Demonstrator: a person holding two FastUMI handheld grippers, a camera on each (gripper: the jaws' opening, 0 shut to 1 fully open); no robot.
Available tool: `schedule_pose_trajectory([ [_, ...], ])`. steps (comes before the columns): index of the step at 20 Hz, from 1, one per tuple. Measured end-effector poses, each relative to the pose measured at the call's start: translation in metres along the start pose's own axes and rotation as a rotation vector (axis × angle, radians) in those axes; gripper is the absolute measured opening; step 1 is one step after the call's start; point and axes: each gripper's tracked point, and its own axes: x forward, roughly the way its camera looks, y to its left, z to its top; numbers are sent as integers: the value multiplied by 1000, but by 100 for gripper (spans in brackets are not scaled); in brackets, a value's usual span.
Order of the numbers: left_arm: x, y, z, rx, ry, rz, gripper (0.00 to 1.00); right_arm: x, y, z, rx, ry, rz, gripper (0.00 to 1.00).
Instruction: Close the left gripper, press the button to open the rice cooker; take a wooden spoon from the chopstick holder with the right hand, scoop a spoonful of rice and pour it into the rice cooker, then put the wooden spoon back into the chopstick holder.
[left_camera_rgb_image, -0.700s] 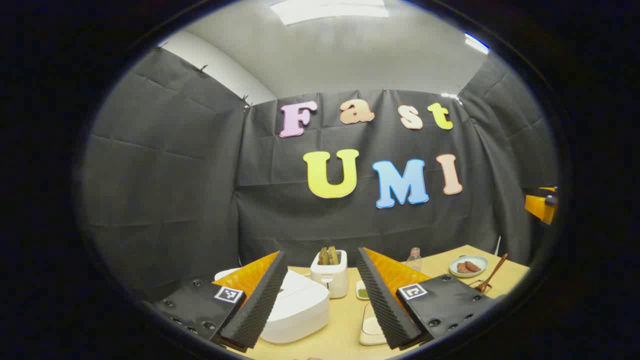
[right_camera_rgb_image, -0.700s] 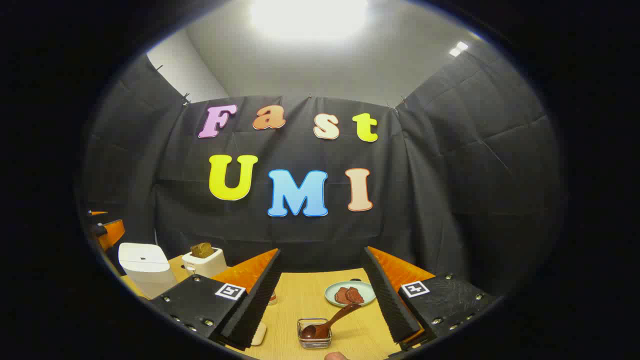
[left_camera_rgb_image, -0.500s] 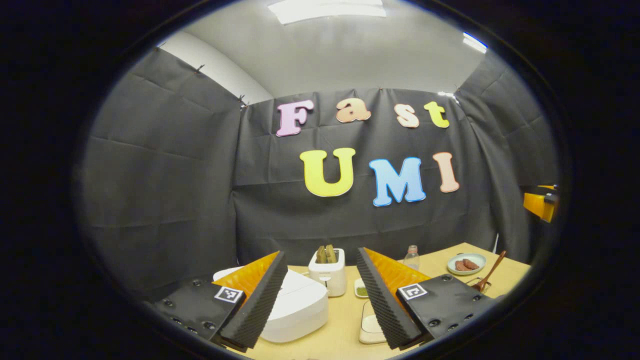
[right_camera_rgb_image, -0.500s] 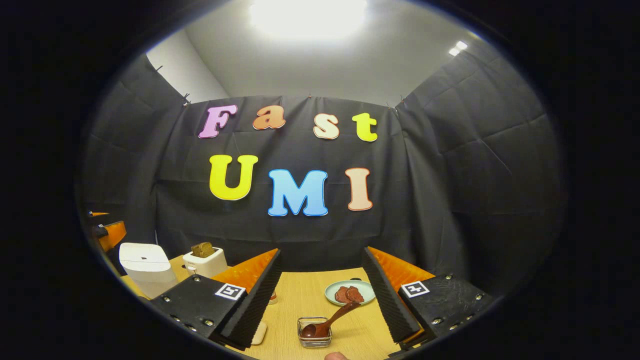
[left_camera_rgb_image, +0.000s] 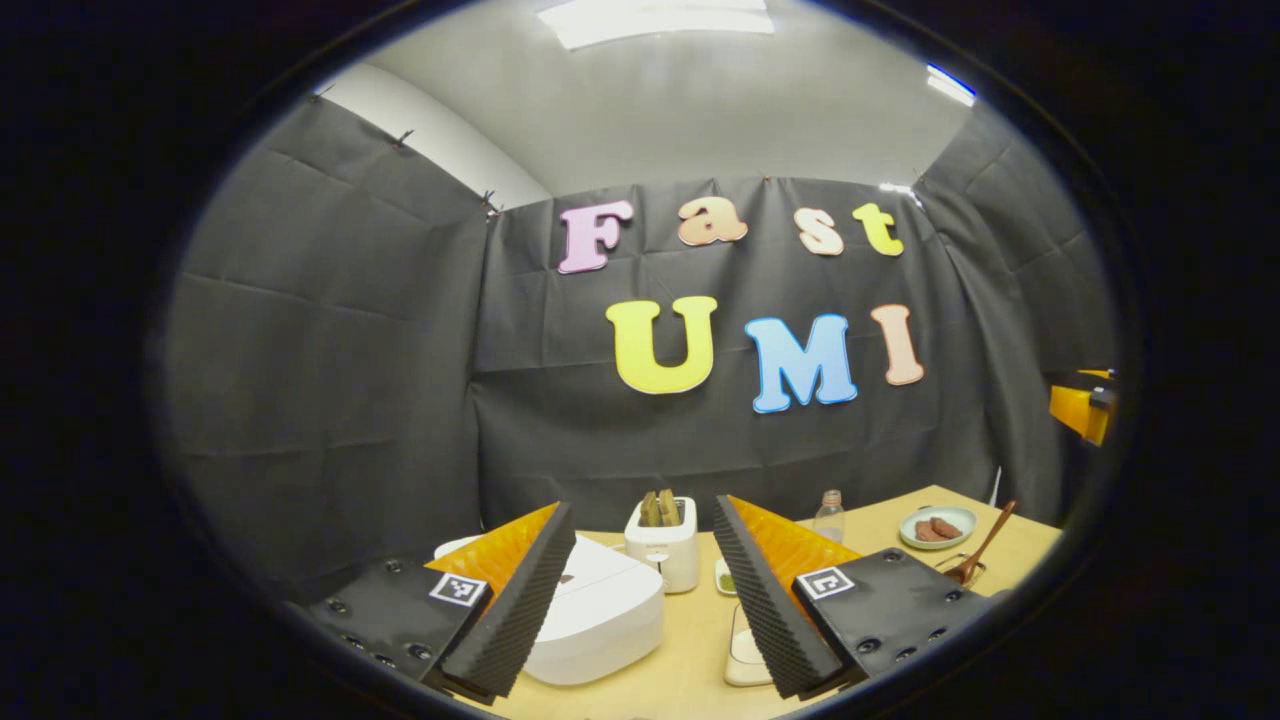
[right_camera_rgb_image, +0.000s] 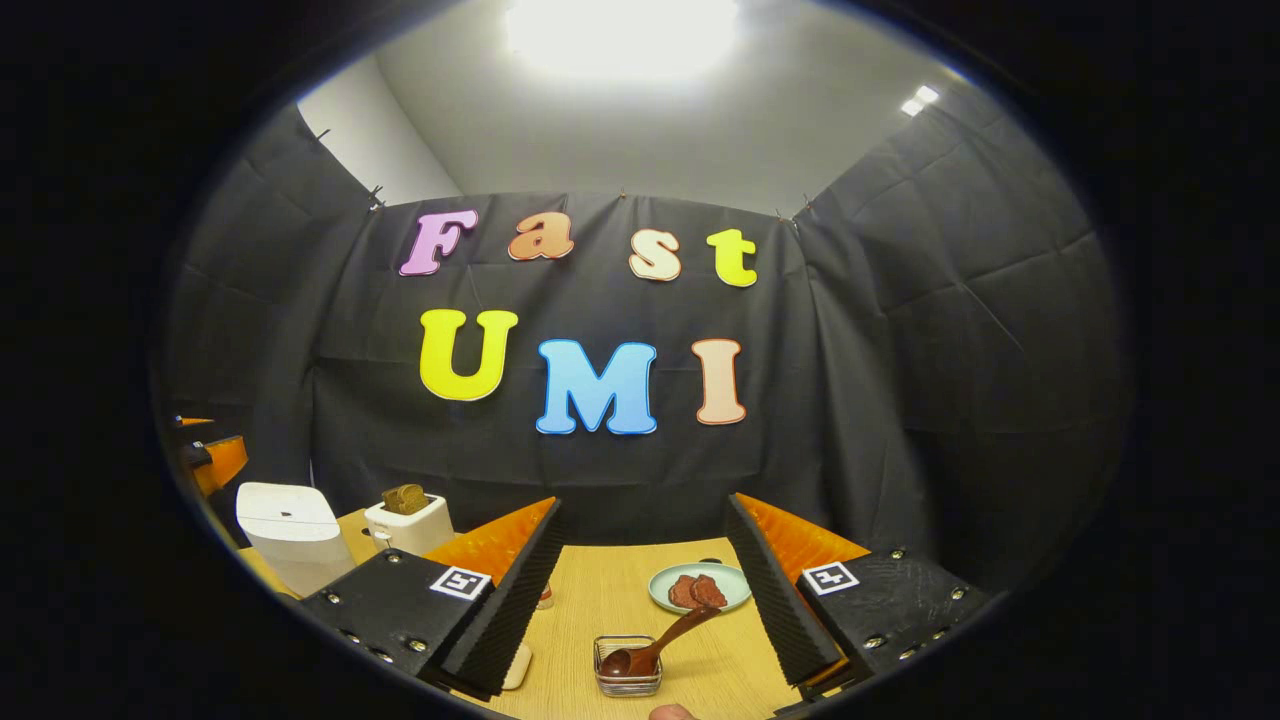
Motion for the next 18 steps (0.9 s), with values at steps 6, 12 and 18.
schedule_pose_trajectory([
  [6, -5, -2, 7, 4, -13, -13, 96, -3, -3, 4, 1, -11, -3, 97],
  [12, -14, -4, 9, 14, -18, -12, 87, -8, -7, 2, 8, -16, 0, 97],
  [18, -16, -1, 13, 16, -17, -11, 46, -6, -9, 6, 10, -26, 2, 97],
])
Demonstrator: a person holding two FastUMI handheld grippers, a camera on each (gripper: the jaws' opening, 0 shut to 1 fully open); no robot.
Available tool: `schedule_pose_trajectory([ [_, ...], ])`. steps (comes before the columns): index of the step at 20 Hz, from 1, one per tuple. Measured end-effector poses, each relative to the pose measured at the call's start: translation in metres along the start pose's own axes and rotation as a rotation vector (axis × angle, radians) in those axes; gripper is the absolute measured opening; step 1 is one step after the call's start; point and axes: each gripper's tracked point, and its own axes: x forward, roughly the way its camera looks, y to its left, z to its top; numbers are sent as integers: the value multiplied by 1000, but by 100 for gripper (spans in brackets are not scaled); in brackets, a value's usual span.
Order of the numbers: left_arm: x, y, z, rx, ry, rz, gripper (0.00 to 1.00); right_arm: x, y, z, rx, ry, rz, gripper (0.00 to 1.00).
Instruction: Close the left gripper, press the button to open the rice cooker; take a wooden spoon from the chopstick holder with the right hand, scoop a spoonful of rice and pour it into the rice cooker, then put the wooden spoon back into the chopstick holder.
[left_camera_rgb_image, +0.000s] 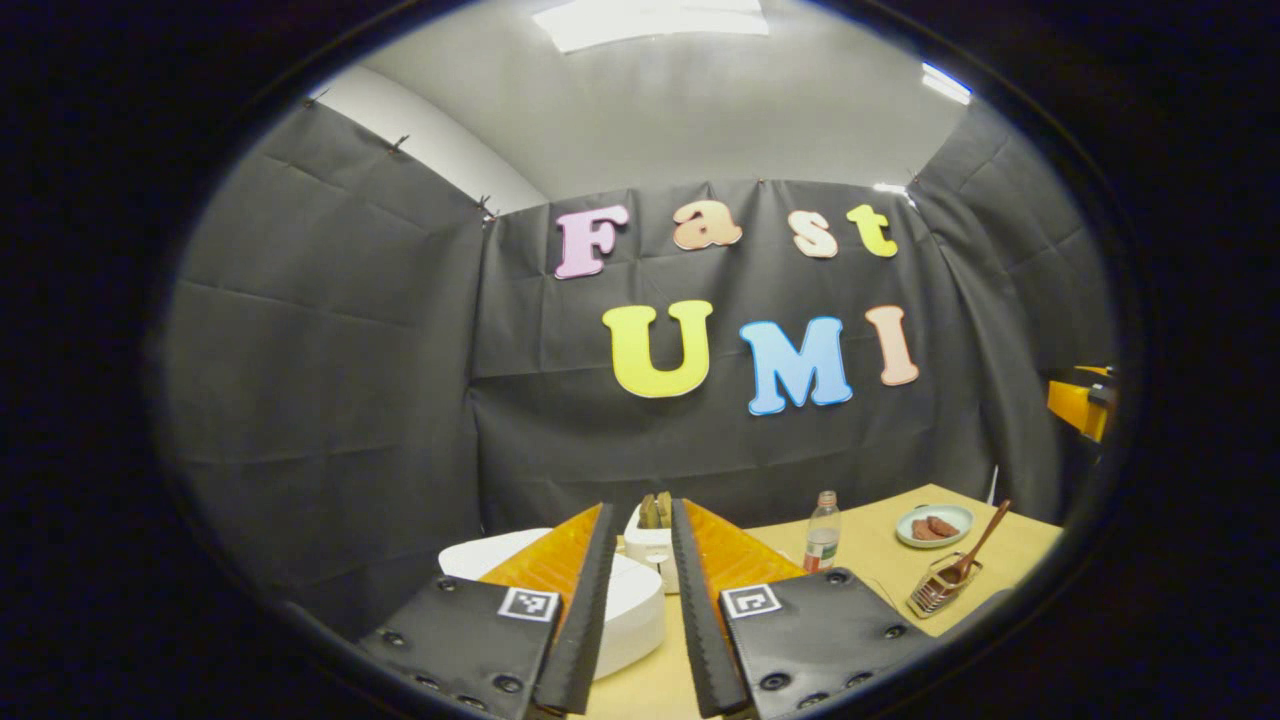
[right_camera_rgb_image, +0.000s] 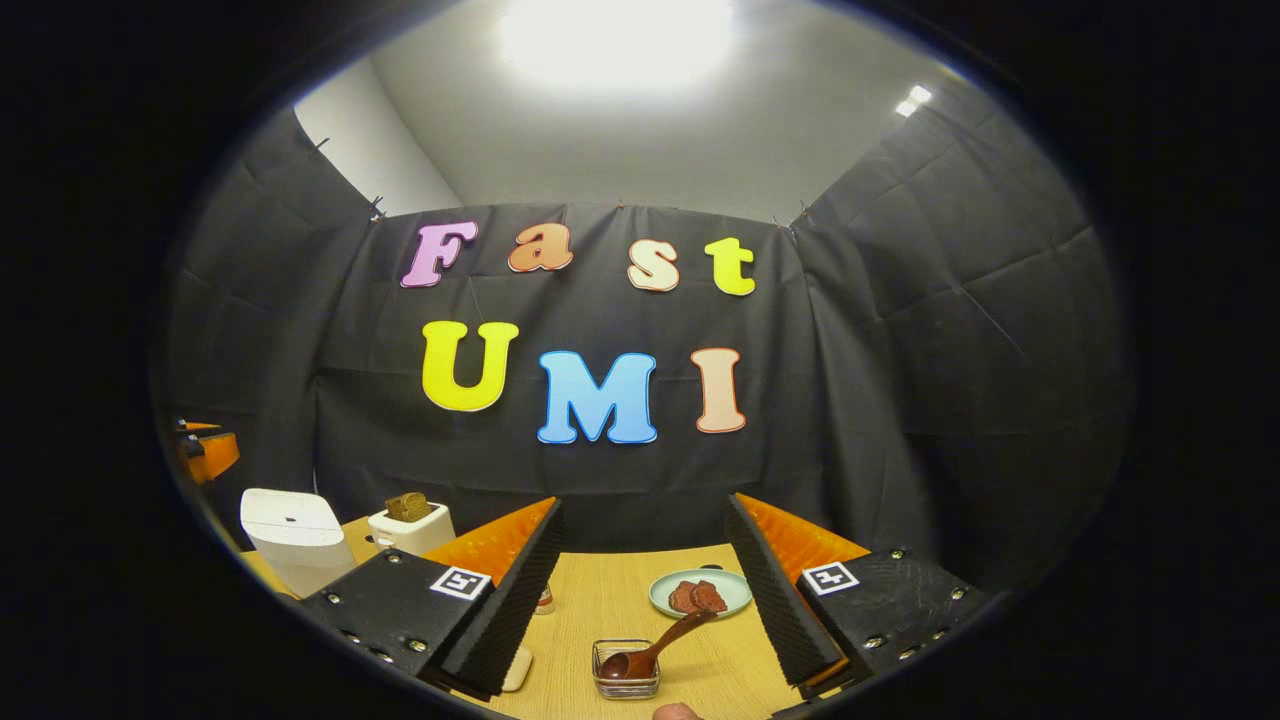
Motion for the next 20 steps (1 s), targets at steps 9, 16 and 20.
schedule_pose_trajectory([
  [9, 13, 22, -11, -33, 27, 25, 9, -1, 7, -1, -5, -1, 3, 97],
  [16, 44, 59, -31, -55, 73, 47, 9, -10, 3, 5, -29, 0, -32, 98],
  [20, 62, 73, -49, -92, 114, 27, 9, -17, 1, 6, -38, -3, -60, 97],
])
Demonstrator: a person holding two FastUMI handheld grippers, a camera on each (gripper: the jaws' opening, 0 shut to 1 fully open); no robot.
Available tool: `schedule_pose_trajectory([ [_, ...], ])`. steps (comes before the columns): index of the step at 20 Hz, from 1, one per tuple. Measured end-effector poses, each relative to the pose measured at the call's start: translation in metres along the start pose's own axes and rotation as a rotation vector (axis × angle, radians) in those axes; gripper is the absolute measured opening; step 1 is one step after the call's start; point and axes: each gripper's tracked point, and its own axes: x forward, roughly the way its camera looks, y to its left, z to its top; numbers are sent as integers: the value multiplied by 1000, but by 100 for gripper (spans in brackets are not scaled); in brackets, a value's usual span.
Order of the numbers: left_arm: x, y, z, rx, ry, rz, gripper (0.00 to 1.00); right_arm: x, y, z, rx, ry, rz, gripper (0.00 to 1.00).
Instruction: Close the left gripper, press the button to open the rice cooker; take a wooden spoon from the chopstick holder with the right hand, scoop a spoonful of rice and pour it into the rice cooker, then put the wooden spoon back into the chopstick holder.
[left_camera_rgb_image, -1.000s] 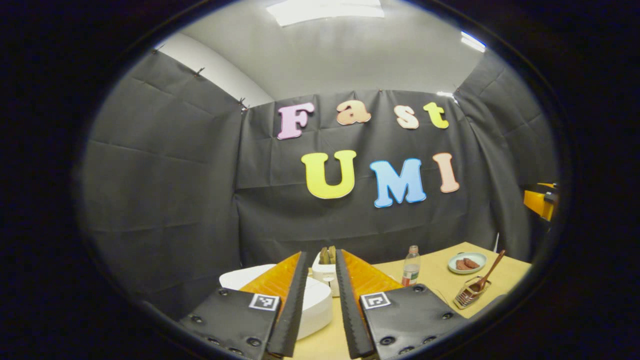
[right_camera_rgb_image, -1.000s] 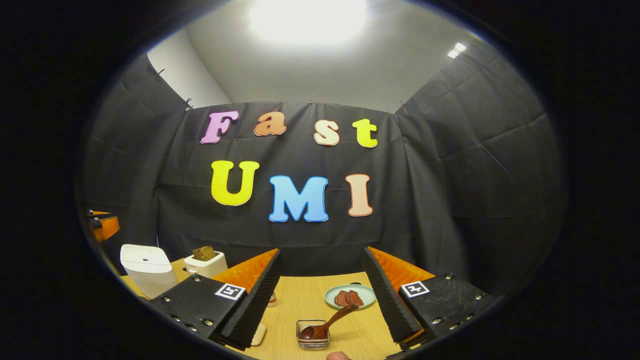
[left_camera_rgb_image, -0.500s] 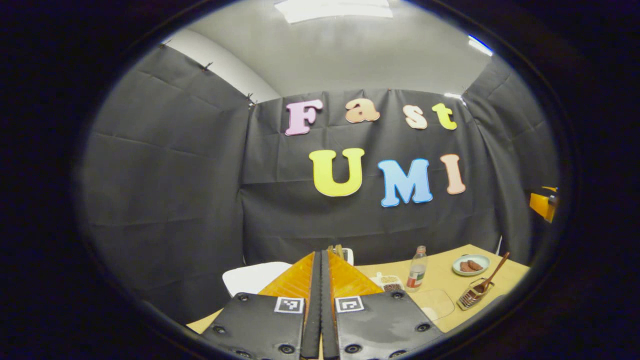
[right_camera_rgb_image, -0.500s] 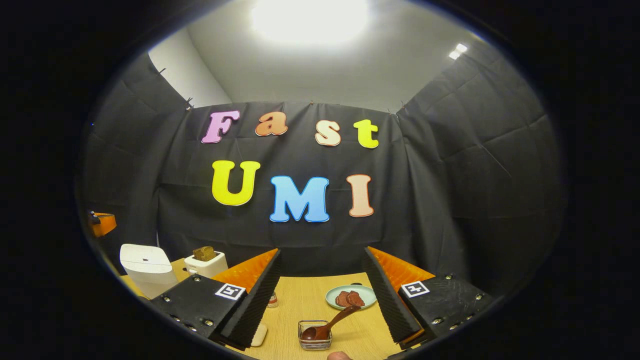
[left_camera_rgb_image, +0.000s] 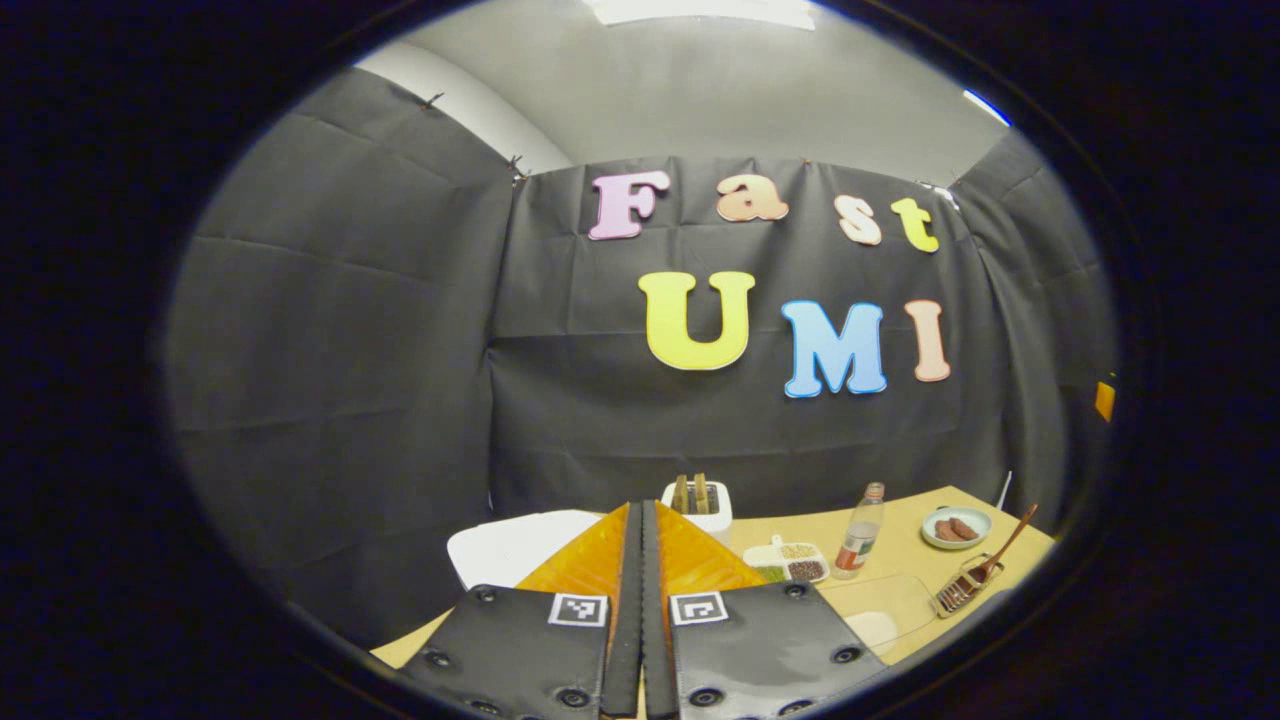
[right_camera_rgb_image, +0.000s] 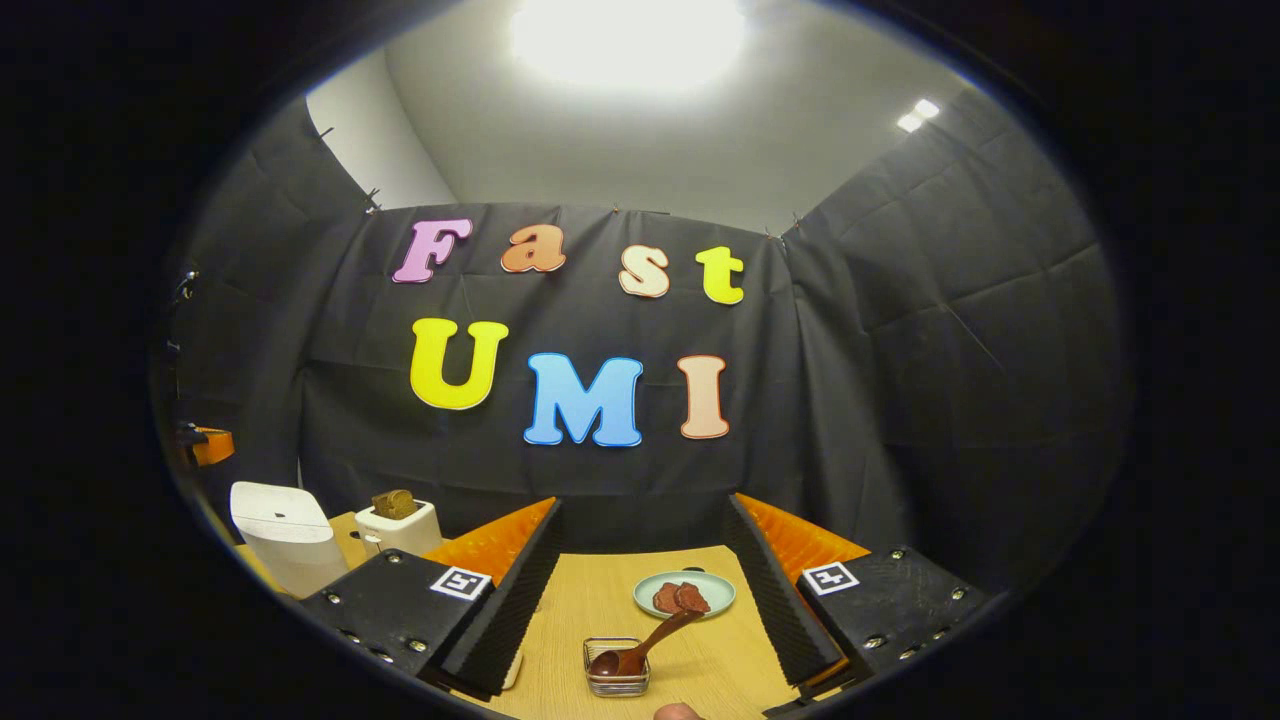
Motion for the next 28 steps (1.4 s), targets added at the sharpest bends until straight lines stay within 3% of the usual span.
schedule_pose_trajectory([
  [11, 68, 32, -73, -45, 139, 2, 11, -30, -21, -14, -26, 49, -104, 97],
  [20, 103, 43, -145, -12, 254, 31, 9, -36, -16, -15, -50, 58, -104, 97],
  [28, 106, 45, -151, -37, 265, 56, 10, -35, -24, -13, -46, 54, -105, 97],
])
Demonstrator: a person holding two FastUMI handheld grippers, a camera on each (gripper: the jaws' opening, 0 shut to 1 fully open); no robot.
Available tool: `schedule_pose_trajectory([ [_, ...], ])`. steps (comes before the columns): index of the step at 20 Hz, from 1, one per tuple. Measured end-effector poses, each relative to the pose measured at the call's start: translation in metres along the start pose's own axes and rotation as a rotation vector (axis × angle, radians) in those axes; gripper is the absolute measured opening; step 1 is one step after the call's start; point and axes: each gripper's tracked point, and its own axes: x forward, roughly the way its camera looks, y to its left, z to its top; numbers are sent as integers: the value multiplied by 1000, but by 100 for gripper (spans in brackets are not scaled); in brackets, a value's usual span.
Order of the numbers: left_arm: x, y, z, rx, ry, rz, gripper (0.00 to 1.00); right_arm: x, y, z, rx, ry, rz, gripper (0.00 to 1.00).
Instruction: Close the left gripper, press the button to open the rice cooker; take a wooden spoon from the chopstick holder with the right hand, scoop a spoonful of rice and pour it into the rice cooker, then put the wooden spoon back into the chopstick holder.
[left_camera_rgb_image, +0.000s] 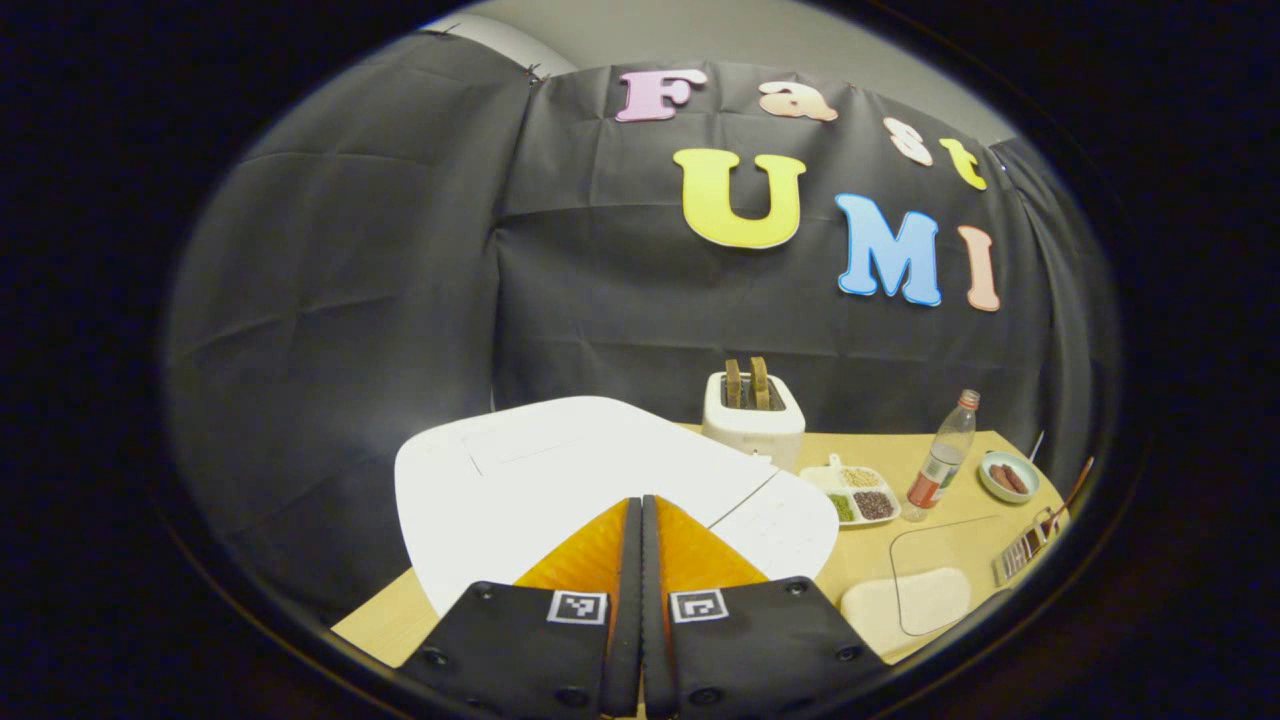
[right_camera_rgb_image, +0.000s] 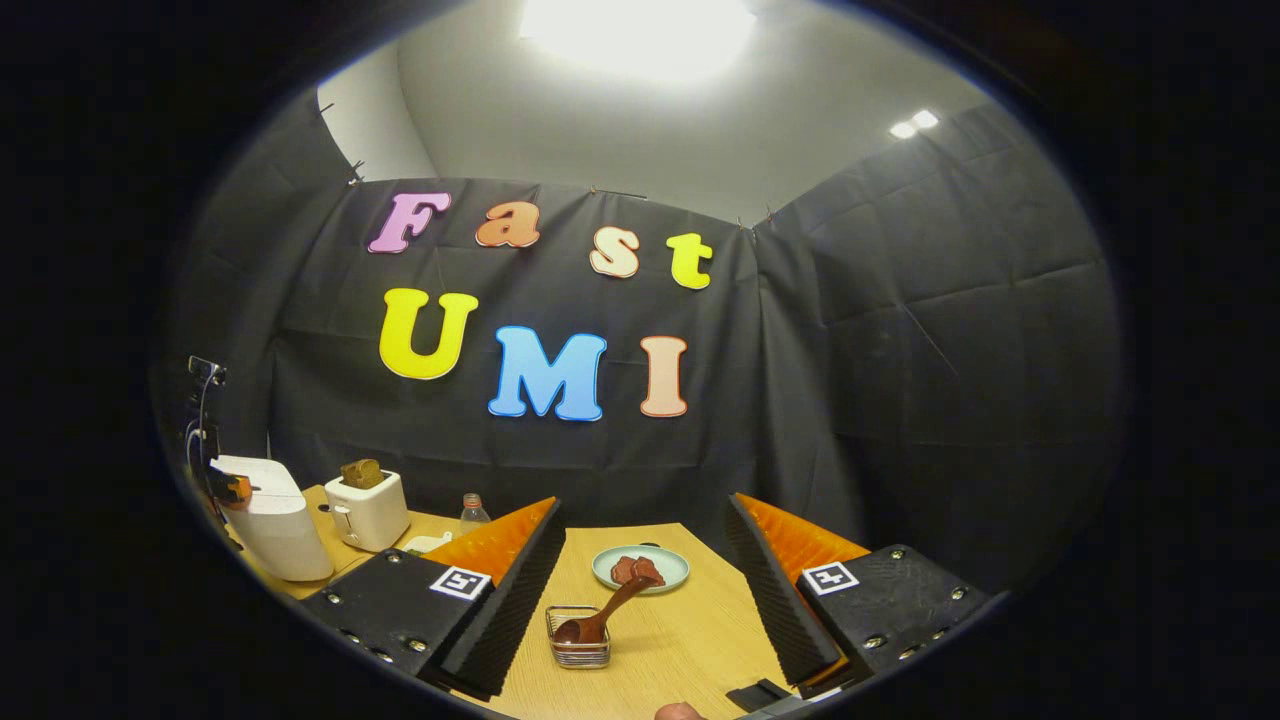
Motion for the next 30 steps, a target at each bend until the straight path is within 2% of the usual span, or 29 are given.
schedule_pose_trajectory([
  [2, -7, -1, 12, 25, -36, 16, 10, 1, 0, -4, 2, 3, 13, 97],
  [6, -31, 0, 77, 119, -186, 63, 9, 11, -5, -7, 3, 6, 32, 98],
  [12, -89, -24, 142, 90, -338, 46, 11, 34, -12, -17, 37, 13, 56, 97],
  [13, -101, -29, 150, 75, -361, 45, 30, 38, -14, -20, 41, 17, 60, 98],
  [14, -110, -38, 156, 61, -377, 28, 41, 42, -15, -23, 49, 24, 62, 97],
  [15, -119, -48, 162, 50, -388, 17, 63, 47, -16, -27, 57, 30, 66, 98],
  [18, -140, -71, 167, 40, -413, -3, 90, 64, -16, -41, 79, 55, 81, 98],
  [19, -150, -78, 168, 47, -417, -11, 94, 70, -16, -46, 90, 67, 89, 98],
  [24, -186, -112, 168, 80, -441, -51, 95, 100, -17, -75, 146, 130, 121, 97],
  [30, -207, -135, 165, 107, -445, -55, 95, 129, -16, -124, 277, 292, 133, 98],
])
